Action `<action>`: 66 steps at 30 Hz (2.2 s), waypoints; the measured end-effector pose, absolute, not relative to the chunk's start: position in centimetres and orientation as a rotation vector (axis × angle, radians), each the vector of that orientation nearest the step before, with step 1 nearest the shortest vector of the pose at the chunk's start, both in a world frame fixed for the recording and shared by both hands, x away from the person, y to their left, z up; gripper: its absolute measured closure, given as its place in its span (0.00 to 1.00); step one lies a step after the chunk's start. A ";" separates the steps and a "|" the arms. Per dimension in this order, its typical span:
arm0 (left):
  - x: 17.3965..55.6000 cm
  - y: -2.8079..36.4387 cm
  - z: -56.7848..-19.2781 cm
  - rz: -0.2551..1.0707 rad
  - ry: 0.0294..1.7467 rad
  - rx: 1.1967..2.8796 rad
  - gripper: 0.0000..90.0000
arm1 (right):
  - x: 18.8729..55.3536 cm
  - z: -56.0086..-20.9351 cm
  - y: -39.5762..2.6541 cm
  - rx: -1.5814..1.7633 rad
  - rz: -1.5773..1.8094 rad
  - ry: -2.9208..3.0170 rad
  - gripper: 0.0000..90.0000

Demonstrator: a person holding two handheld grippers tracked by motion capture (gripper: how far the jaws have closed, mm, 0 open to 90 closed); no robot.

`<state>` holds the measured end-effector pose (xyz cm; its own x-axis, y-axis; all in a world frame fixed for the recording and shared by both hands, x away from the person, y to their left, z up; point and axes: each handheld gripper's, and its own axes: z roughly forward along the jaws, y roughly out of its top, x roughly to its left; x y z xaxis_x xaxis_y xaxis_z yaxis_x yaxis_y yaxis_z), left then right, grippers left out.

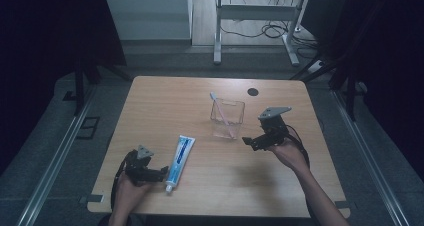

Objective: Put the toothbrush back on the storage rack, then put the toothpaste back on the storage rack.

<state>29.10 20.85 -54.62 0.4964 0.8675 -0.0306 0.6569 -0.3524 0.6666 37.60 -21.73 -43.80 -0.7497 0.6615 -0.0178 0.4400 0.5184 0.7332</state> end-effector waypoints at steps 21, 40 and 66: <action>29.1 20.8 -54.6 0.441 1.254 2.119 0.02 | 34.6 -46.1 -24.6 0.956 1.060 2.449 0.00; 29.1 20.9 -54.6 0.445 1.247 2.123 0.02 | 32.0 -49.7 -26.3 1.009 1.041 2.442 0.01; 29.1 20.9 -54.6 0.445 1.247 2.121 0.02 | 30.3 -54.3 -26.8 1.040 1.004 2.456 0.01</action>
<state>29.10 20.86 -54.61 0.4945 0.8688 -0.0264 0.6558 -0.3530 0.6673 30.32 -26.75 -54.28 -0.6969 0.7171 0.0041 0.5144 0.4960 0.6995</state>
